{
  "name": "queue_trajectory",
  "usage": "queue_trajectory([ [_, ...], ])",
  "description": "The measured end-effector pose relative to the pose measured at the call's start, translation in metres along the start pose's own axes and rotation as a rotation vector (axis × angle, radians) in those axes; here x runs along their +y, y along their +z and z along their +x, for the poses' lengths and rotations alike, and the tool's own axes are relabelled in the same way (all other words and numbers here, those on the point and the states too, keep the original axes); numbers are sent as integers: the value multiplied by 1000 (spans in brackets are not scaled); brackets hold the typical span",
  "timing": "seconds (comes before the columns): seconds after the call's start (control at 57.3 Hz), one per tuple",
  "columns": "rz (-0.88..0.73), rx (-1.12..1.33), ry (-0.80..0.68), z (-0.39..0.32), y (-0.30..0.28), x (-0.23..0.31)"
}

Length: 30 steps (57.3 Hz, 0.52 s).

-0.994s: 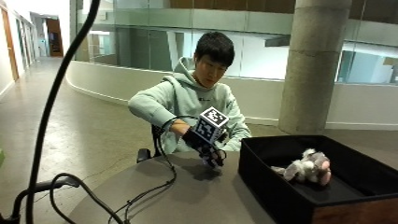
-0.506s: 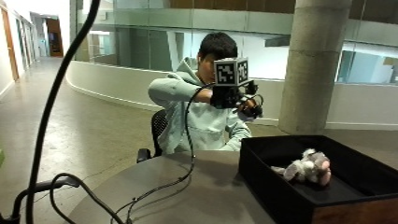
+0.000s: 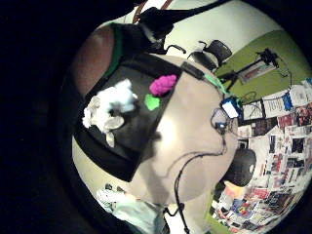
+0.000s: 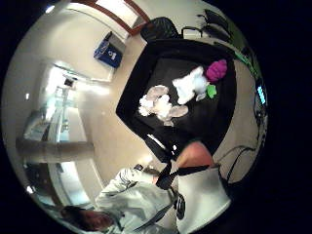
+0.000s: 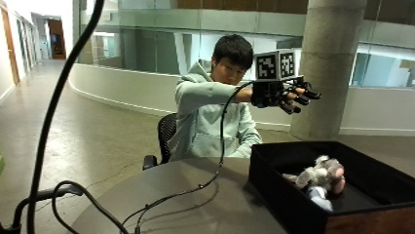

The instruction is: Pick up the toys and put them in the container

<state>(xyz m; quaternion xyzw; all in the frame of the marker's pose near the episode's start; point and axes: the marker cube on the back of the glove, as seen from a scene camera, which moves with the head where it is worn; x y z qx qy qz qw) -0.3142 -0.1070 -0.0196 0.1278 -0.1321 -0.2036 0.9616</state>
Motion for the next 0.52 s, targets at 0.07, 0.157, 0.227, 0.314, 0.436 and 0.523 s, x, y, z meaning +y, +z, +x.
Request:
queue_trajectory([
  [0.07, 29, -15, -5, -8, 0, 7],
  [0.157, 44, -6, -5, -6, -5, 13],
  [0.227, 55, 2, -3, 1, -12, 18],
  [0.314, 87, 17, 2, 14, -25, 26],
  [0.436, 148, 32, 12, 34, -46, 45],
  [0.523, 171, 67, 9, 44, -54, 58],
])
